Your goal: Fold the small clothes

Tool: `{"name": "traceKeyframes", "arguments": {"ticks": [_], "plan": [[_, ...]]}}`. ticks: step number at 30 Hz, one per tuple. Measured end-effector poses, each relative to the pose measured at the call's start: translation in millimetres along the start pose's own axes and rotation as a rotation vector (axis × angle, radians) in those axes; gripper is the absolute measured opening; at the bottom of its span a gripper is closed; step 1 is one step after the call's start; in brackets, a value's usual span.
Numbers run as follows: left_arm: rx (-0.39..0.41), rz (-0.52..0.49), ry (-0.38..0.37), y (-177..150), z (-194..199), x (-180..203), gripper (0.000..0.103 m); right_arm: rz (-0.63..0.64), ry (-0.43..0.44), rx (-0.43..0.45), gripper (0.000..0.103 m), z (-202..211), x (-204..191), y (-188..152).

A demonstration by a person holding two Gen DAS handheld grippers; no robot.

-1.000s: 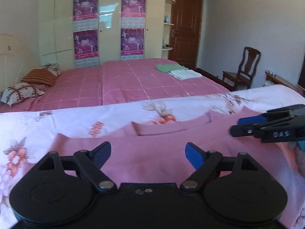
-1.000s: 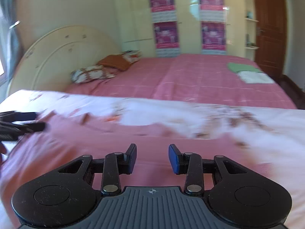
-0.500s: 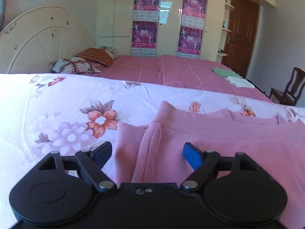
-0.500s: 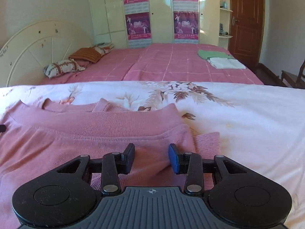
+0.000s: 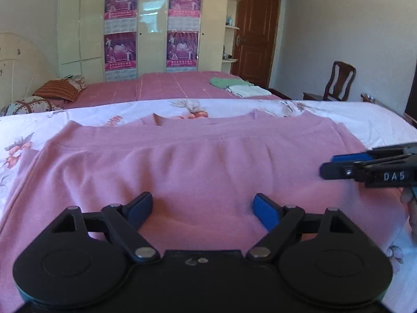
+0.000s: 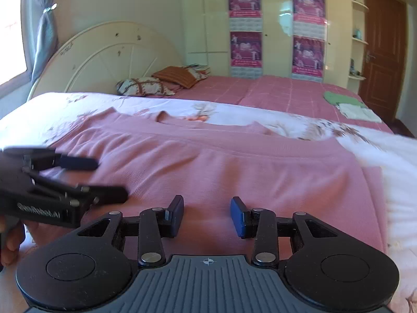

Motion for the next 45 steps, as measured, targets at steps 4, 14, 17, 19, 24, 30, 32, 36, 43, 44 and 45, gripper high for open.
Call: {"name": "traceKeyframes", "arguments": {"ticks": [4,14,17,19,24,30,32,36,43,44,45], "plan": [[-0.018,0.123,0.12,-8.6,9.6,-65.3,0.086,-0.192,-0.132,-0.003,0.038,17.2,72.9,-5.6],[0.031,0.016,0.033,1.5,26.4,4.5,0.085,-0.14,-0.056,0.058,0.038,45.2,30.1,1.6],[-0.008,-0.029,0.067,-13.4,14.0,11.7,0.09,-0.031,-0.074,-0.003,0.038,26.1,4.8,-14.9],[0.002,-0.001,0.076,-6.3,26.6,9.3,0.084,-0.032,-0.087,-0.006,0.038,23.9,5.7,-18.0],[-0.008,-0.054,0.033,-9.6,24.6,38.8,0.089,0.015,-0.047,0.035,0.038,40.2,-25.4,-7.0],[-0.05,-0.09,0.084,-28.6,24.9,29.7,0.093,0.103,-0.093,-0.039,0.039,16.6,-43.1,-34.7],[-0.056,-0.074,0.115,-38.1,38.5,6.4,0.093,0.08,-0.092,-0.064,0.039,27.4,-34.0,-40.1],[-0.054,0.007,0.175,-59.2,69.6,-47.9,0.094,0.063,-0.158,-0.075,0.039,60.1,0.7,-61.9],[-0.073,0.059,0.232,-57.5,89.3,-73.7,0.09,-0.063,-0.201,-0.074,0.039,88.8,26.2,-73.2],[-0.069,0.056,0.238,-56.5,91.2,-74.4,0.09,-0.077,-0.207,-0.074,0.039,91.0,26.4,-69.7],[-0.074,0.06,0.239,-57.5,91.9,-76.3,0.09,-0.082,-0.22,-0.064,0.039,94.5,25.9,-65.5]]}}
Point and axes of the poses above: each gripper's, at about its wrist camera, not at the fingertips, and z roughly against the way its jaws point, x to its right, y to its top, the point moved 8 cm from there along -z, roughly the way its jaws point
